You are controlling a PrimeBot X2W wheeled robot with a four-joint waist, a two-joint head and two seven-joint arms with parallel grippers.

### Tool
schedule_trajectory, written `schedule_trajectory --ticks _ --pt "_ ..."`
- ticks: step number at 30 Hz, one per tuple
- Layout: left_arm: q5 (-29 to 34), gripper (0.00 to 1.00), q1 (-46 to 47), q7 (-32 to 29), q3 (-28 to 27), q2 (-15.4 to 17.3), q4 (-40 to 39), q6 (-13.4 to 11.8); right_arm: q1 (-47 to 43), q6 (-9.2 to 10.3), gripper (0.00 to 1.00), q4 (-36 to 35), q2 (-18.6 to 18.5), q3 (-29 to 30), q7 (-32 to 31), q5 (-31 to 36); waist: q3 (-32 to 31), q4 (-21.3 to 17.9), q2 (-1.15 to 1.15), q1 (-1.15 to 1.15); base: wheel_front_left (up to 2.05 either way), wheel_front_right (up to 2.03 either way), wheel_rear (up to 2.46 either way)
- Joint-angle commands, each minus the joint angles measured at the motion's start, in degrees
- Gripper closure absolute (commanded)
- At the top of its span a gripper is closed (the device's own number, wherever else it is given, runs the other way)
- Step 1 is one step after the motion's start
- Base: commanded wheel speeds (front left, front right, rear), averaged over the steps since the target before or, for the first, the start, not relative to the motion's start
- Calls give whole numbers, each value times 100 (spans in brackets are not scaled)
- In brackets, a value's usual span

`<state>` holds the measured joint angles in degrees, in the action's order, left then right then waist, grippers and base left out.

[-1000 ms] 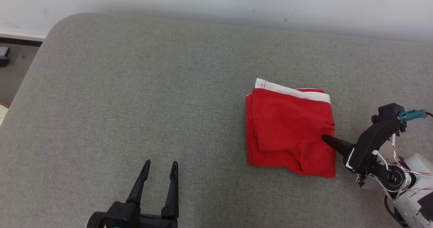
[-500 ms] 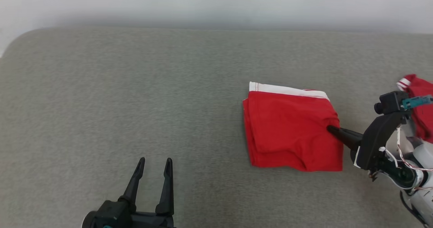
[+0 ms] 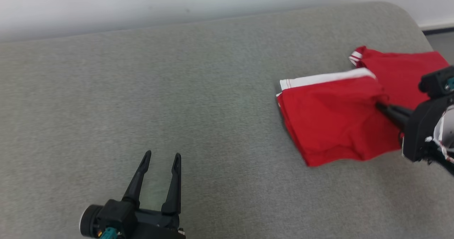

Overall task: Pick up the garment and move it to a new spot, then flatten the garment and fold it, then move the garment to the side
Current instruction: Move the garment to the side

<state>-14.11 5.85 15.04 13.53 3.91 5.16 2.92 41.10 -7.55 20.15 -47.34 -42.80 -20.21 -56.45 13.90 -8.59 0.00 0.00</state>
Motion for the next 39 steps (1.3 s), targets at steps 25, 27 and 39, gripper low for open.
schedule_trajectory --ticks 25,27,39 --pt "121 0 765 -151 149 327 -439 74 1372 13 100 1385 -895 109 918 936 1300 -181 0 0 0 0 0" --pt "111 0 799 -169 164 333 -453 80 1361 13 100 1465 -868 74 883 977 1313 -144 0 0 0 0 0" --pt "65 0 607 -156 225 315 -385 -38 1669 13 0 2665 -312 436 1602 2111 904 97 0 0 0 0 0"
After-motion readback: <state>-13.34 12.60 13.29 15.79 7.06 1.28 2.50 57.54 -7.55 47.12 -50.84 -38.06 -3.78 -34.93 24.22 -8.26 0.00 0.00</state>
